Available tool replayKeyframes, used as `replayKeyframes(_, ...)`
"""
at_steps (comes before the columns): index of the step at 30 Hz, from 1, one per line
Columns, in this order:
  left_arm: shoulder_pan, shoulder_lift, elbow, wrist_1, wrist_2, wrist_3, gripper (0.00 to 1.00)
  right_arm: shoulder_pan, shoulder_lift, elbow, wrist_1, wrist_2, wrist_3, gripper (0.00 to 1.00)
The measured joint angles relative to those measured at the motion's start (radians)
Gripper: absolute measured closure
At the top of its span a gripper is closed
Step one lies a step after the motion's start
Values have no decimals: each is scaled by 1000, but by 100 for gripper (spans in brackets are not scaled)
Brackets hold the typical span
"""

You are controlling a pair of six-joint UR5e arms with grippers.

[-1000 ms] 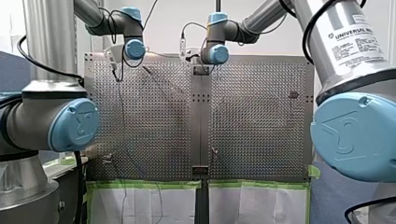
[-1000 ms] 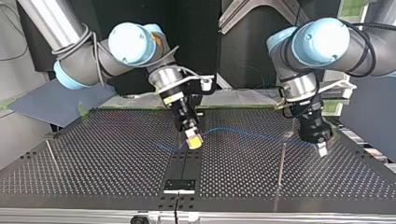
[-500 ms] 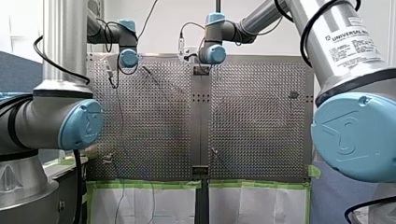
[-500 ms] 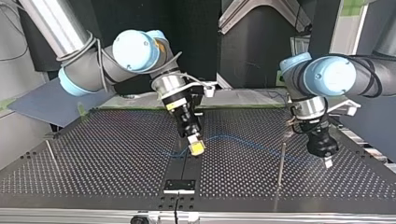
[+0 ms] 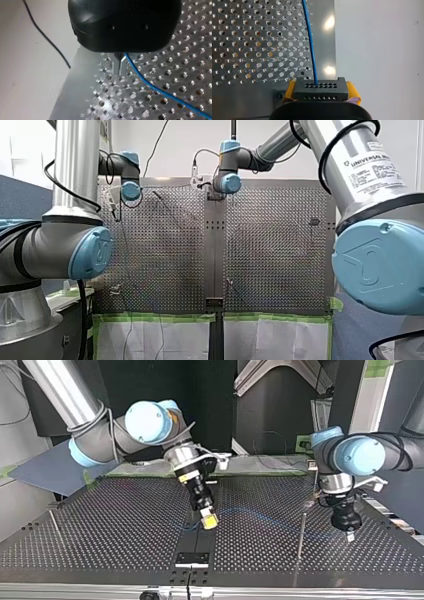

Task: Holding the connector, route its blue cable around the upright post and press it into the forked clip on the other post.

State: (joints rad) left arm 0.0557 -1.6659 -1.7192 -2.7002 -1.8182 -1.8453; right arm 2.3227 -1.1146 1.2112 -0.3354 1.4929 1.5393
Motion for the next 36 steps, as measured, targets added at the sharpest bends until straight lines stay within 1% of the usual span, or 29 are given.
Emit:
replayKeyframes(4, -3, -16, 0, 2, 35, 0, 95, -7, 4, 0, -7, 0, 1, 100)
replayKeyframes(9, -10, -50, 0, 5, 85, 3, 95, -13, 16, -1, -13, -3, 1, 100)
replayKeyframes(14, -15, -80, 0, 15, 130, 1, 95, -17, 36, -1, -17, -5, 1, 100)
replayKeyframes(17, -19, -90, 0, 17, 149, 1, 95, -18, 55, -1, -21, -4, 1, 100)
replayKeyframes(18, -20, -92, 0, 18, 151, 1, 95, -18, 61, -1, -21, -3, 1, 100)
replayKeyframes(20, -22, -94, 0, 17, 152, 1, 90, -18, 73, -1, -20, -1, 0, 100)
replayKeyframes(21, -23, -95, 0, 16, 152, 1, 90, -18, 77, -1, -18, 0, 0, 100)
replayKeyframes(23, -25, -97, -1, 15, 149, 1, 84, -19, 86, -1, -12, 1, -1, 100)
replayKeyframes(24, -27, -98, -2, 14, 148, 1, 84, -19, 89, -1, -8, 2, -2, 100)
replayKeyframes(26, -30, -103, -6, 10, 147, 1, 69, -18, 97, -1, 4, 3, -3, 100)
replayKeyframes(30, -35, -107, -11, -8, 138, -1, 69, -18, 107, -1, 31, 5, -1, 100)
replayKeyframes(32, -38, -107, -12, -14, 137, -9, 69, -17, 111, 1, 49, 5, -2, 100)
replayKeyframes(34, -40, -107, -13, -14, 142, -21, 69, -16, 116, 1, 63, 6, -3, 100)
replayKeyframes(36, -43, -108, -13, -10, 157, -40, 69, -14, 123, 1, 79, 6, -7, 100)
